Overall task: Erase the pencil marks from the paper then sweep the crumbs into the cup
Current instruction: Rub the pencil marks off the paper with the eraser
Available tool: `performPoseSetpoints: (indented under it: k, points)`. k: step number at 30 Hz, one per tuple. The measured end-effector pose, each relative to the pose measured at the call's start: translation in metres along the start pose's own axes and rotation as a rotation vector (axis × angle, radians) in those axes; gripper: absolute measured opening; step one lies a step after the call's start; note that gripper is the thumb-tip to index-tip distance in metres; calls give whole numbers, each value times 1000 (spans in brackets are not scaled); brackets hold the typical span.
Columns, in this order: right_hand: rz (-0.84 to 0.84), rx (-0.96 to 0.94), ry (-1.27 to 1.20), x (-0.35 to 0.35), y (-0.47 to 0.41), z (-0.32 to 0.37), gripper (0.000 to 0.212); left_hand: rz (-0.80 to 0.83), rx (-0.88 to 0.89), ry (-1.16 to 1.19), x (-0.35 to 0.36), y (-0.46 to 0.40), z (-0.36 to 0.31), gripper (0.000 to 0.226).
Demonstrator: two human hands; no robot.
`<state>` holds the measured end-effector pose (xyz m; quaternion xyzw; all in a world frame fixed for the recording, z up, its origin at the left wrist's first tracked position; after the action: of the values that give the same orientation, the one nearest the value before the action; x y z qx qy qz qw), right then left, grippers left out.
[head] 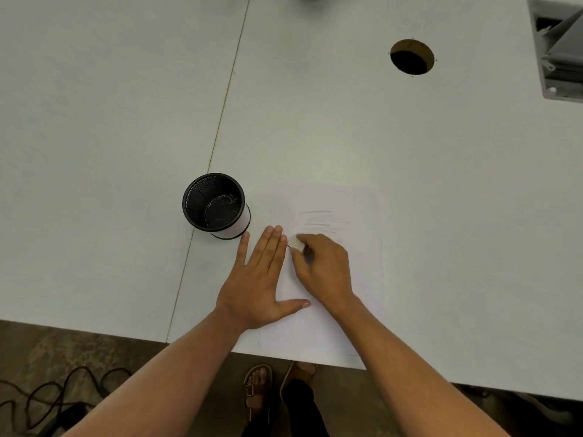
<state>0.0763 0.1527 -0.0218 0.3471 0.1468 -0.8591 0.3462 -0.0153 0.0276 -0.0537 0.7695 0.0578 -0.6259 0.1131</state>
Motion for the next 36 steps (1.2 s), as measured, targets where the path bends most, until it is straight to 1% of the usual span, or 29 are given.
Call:
performPoseSetpoints:
  k: [2,6,8,12,14,19,22,25,27,32,34,36]
  points:
    - [-2,16,10,-1,-17,-2,20,6,-4,-9,0,0,0,116]
    - [-73,51,6,-2,-53,-1,15,21,-10,-20,0,0,0,115]
    - [-78,60,-2,1,-42,0,18,23,-8,-13,1,0,0,116]
    - [-5,0,6,2,1,0,21,15,-3,4,0,0,1,116]
    - [3,2,22,0,-9,-4,21,10,-4,-2,0,0,0,116]
    - [-69,54,9,-1,-57,-1,16,24,-11,-9,0,0,1,116]
    - [-81,64,-24,0,-34,1,17,24,-11,-6,1,1,-1,116]
    - [-37,21,-17,3,3,2,17,13,-6,2,0,0,0,116]
    - [-15,21,0,0,2,-2,18,19,-8,-3,0,0,0,116]
    - [-123,159,-4,-11,-56,-12,19,42,-16,-18,1,0,1,115]
    - [-155,179,-8,-10,-59,-9,17,50,-19,-24,1,0,1,116]
    - [-132,152,-25,-5,-39,-3,17,42,-14,-19,2,0,0,116]
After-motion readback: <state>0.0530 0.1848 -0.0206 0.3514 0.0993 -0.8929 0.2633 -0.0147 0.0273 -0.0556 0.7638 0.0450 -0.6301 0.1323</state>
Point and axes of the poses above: each hand's wrist, its own y-axis away from the middle knuckle, its own x-axis out of the palm, z = x × y, the point moved 2 cm from there along -y, towards the middle knuckle, and after that the axes turned 2 degrees about -y, right-handed, at the moved point
